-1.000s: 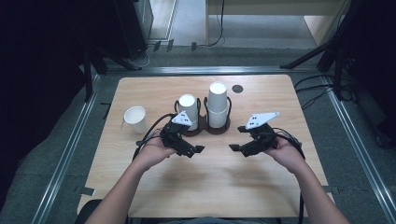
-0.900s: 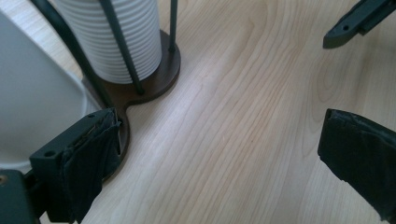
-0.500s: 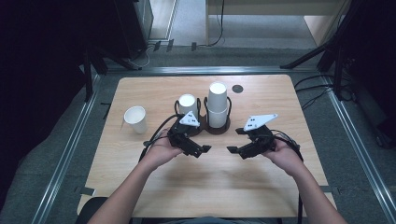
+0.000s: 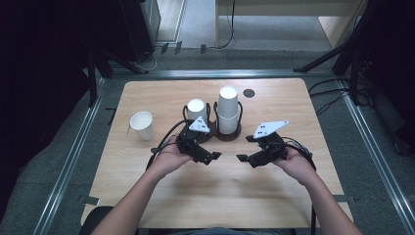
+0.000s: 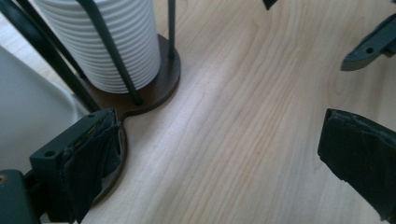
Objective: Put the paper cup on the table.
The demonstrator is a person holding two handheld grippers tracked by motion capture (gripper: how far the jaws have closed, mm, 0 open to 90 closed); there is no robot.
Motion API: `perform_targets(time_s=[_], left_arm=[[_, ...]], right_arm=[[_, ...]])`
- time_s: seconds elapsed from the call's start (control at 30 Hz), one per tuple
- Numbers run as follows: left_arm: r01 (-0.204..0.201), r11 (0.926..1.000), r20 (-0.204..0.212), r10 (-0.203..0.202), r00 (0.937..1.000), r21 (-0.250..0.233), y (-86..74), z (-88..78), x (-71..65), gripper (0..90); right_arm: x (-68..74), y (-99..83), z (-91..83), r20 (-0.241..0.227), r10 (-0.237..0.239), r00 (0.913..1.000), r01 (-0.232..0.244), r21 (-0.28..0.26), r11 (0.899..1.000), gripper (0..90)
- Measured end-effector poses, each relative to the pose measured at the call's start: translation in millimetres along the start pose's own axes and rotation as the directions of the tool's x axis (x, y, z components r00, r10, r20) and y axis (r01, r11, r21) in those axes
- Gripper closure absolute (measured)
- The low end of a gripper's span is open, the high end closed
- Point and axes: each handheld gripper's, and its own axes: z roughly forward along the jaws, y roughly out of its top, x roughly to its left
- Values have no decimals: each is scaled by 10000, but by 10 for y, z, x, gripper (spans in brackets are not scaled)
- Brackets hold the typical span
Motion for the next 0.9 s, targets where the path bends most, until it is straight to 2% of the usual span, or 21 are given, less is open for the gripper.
perform_targets(time_s=[0.3, 0.9], left_arm=[[46, 10000, 266, -48, 9996, 49, -7, -4, 17, 0], [16, 10000, 353, -17, 9994, 25, -16, -27, 32, 0]], right_arm=[[-13, -18, 11, -17, 115, 9999, -114, 72, 9999, 224], [-15, -26, 7, -9, 34, 10000, -34, 107, 9999, 224]])
